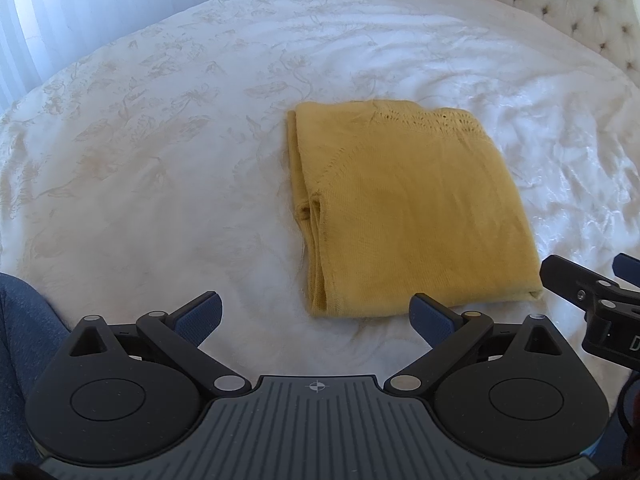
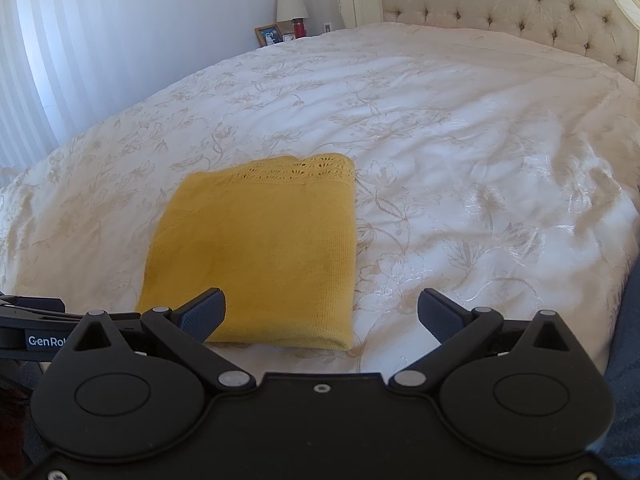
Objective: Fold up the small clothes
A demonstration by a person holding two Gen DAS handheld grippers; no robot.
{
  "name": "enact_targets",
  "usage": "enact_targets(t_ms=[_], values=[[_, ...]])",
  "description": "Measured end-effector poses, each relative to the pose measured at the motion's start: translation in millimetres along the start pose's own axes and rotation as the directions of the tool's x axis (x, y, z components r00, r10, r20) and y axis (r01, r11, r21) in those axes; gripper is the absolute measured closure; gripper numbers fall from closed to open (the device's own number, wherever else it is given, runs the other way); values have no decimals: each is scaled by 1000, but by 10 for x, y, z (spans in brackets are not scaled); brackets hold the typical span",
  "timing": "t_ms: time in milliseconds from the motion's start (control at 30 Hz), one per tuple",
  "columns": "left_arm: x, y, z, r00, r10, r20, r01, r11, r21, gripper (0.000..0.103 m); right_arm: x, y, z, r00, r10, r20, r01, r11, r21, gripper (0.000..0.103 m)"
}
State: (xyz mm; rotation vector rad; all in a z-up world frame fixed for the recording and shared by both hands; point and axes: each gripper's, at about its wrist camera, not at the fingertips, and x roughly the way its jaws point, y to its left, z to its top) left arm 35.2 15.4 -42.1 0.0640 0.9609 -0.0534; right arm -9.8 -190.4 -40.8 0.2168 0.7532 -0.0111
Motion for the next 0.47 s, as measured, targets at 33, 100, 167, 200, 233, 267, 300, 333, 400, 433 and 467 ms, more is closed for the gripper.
enact_targets(t_ms=[33, 100, 167, 200, 233, 267, 300, 333, 400, 433, 467], values=[[3, -1, 3, 1000, 1, -1, -1, 1000, 0, 2, 0, 0, 0, 1000, 0, 0, 0, 1000, 0, 1], [5, -2, 6, 1000, 0, 0, 0, 1000, 2, 2, 1, 0, 1, 1000, 1, -1, -1, 1000, 0, 1], [11, -3, 7, 1000, 0, -1, 0, 1000, 2, 2, 2, 0, 1, 1000, 1, 0, -1, 1000, -1, 1], [9, -5, 5, 1000, 1, -2, -1, 1000, 2, 2, 1, 2, 2, 1000, 1, 0, -1, 1000, 0, 1], [9, -6, 3, 1000, 1, -2, -1, 1000, 3, 2, 6, 1, 2, 1000, 1, -1, -1, 1000, -1, 1], [9, -6, 1, 1000, 0, -3, 0, 1000, 3, 2, 10, 1, 2, 1000, 1, -2, -1, 1000, -1, 1], [8, -6, -2, 1000, 0, -3, 0, 1000, 3, 2, 13, 2, 1, 1000, 1, -2, -1, 1000, 0, 1], [8, -4, -5, 1000, 1, -4, -1, 1000, 3, 2, 14, 2, 1, 1000, 2, -2, -2, 1000, 0, 1], [11, -11, -4, 1000, 5, -8, -5, 1000, 1, 2, 16, 3, 0, 1000, 2, -2, -2, 1000, 0, 1], [16, -14, -3, 1000, 0, -10, 0, 1000, 1, 2, 20, 3, 0, 1000, 1, -3, -1, 1000, -1, 1], [21, -16, 0, 1000, 1, -13, -1, 1000, 2, 2, 24, 4, -1, 1000, 1, -3, -1, 1000, -2, 1]])
